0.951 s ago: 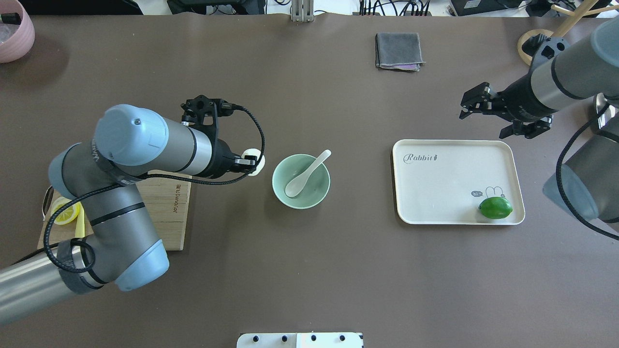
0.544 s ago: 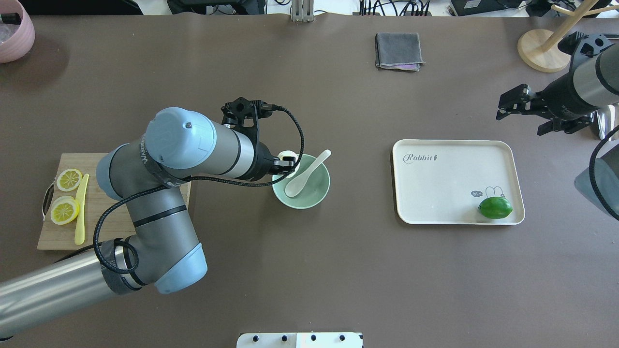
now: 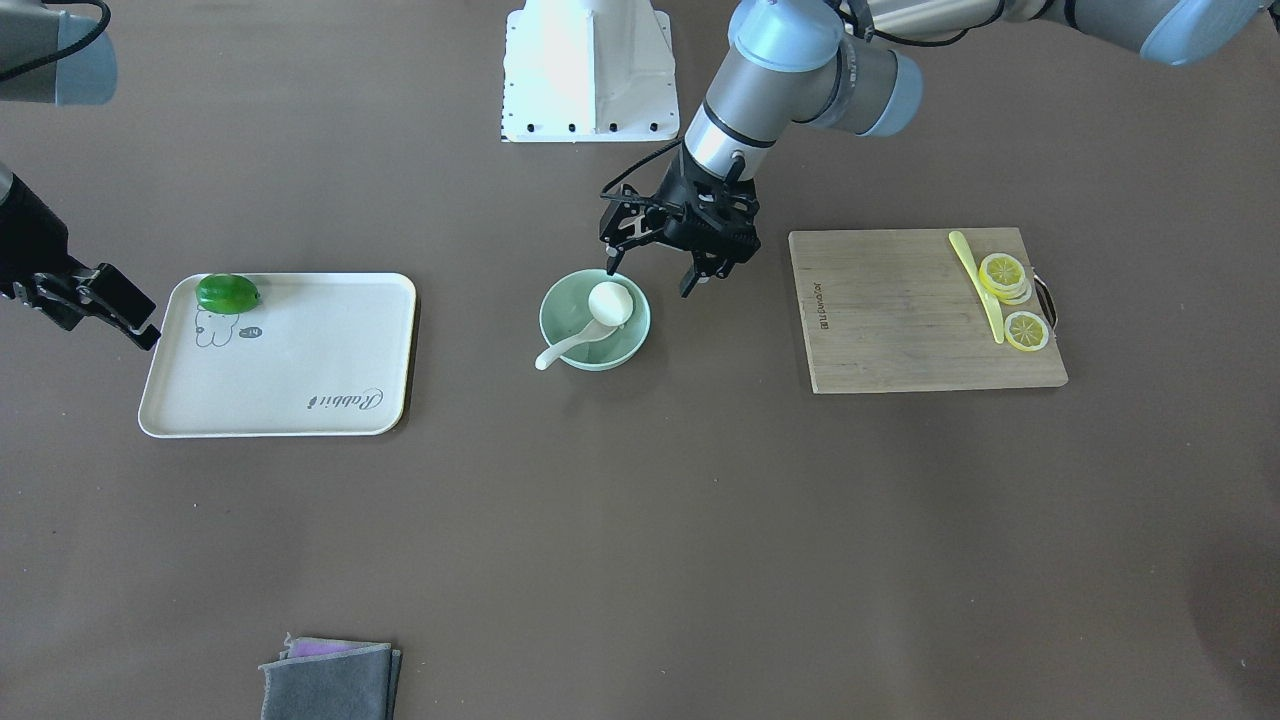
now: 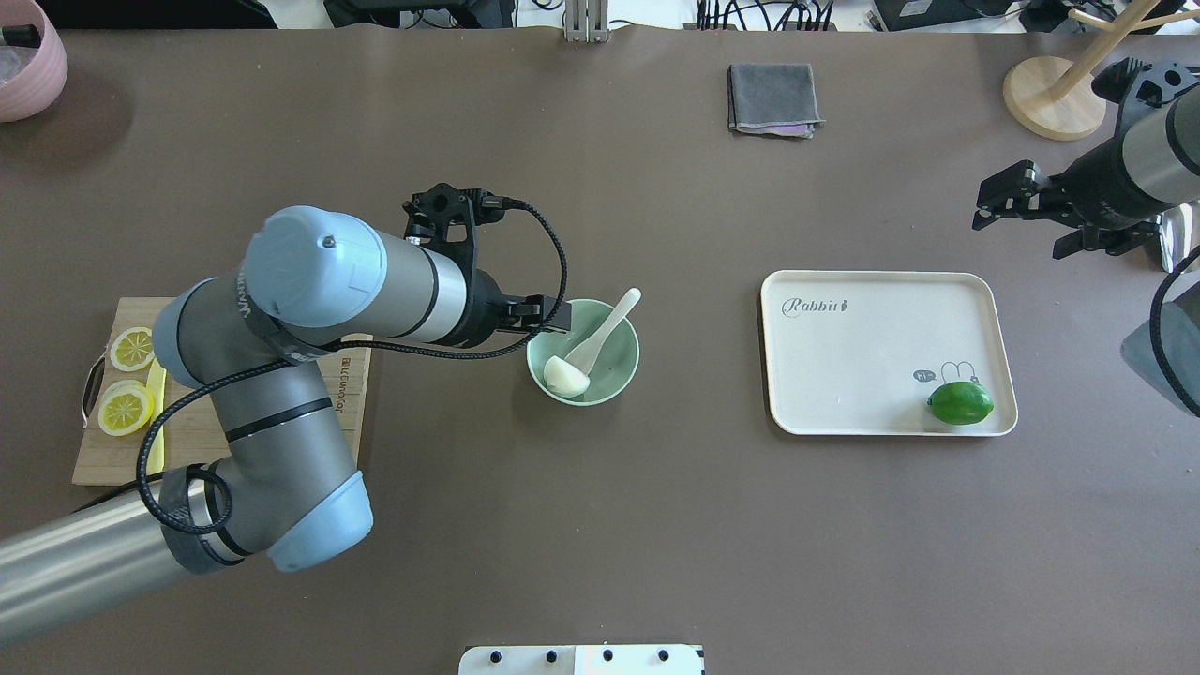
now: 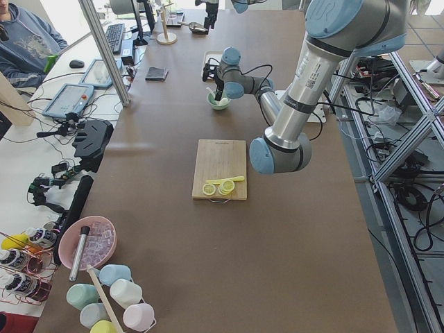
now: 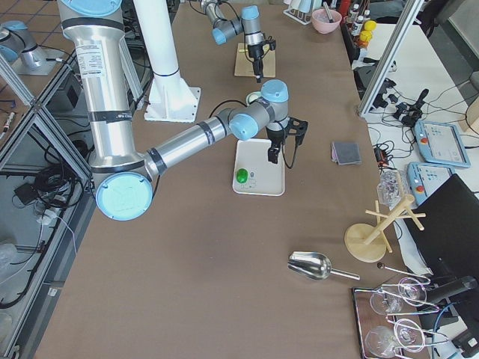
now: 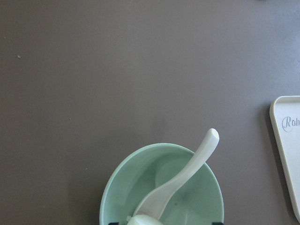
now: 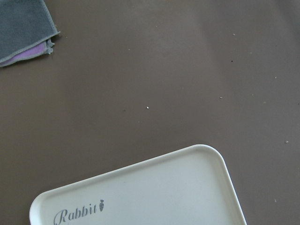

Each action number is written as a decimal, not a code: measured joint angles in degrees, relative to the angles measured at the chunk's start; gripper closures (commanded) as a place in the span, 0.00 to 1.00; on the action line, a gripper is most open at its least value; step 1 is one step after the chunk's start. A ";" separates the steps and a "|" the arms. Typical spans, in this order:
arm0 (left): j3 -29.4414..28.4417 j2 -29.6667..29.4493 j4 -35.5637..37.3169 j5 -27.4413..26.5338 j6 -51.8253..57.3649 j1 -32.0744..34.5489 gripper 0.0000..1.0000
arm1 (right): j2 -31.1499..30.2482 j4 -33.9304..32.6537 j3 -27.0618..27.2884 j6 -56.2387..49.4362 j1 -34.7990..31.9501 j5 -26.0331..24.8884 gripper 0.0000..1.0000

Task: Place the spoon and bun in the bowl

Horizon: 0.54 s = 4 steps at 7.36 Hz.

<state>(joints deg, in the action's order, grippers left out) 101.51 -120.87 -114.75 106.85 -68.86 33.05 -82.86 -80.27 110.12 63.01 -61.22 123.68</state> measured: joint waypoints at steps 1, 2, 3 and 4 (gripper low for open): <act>1.12 3.51 0.03 4.19 4.04 4.18 0.02 | -0.50 -0.30 -0.50 -3.87 -1.73 0.06 0.00; 1.81 7.87 0.05 8.42 10.93 8.89 0.02 | -1.72 -0.55 -1.41 -10.13 -4.29 0.45 0.00; 2.06 12.38 0.05 12.66 19.35 14.26 0.02 | -3.44 -0.67 -2.54 -17.90 -7.77 1.81 0.00; 1.93 17.41 0.05 17.46 29.50 21.06 0.02 | -5.10 -0.80 -4.17 -26.61 -12.49 4.44 0.00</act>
<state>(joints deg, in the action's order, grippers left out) 103.44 -103.46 -114.70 124.31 -39.36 54.12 -87.96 -81.07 105.94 36.41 -73.71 128.12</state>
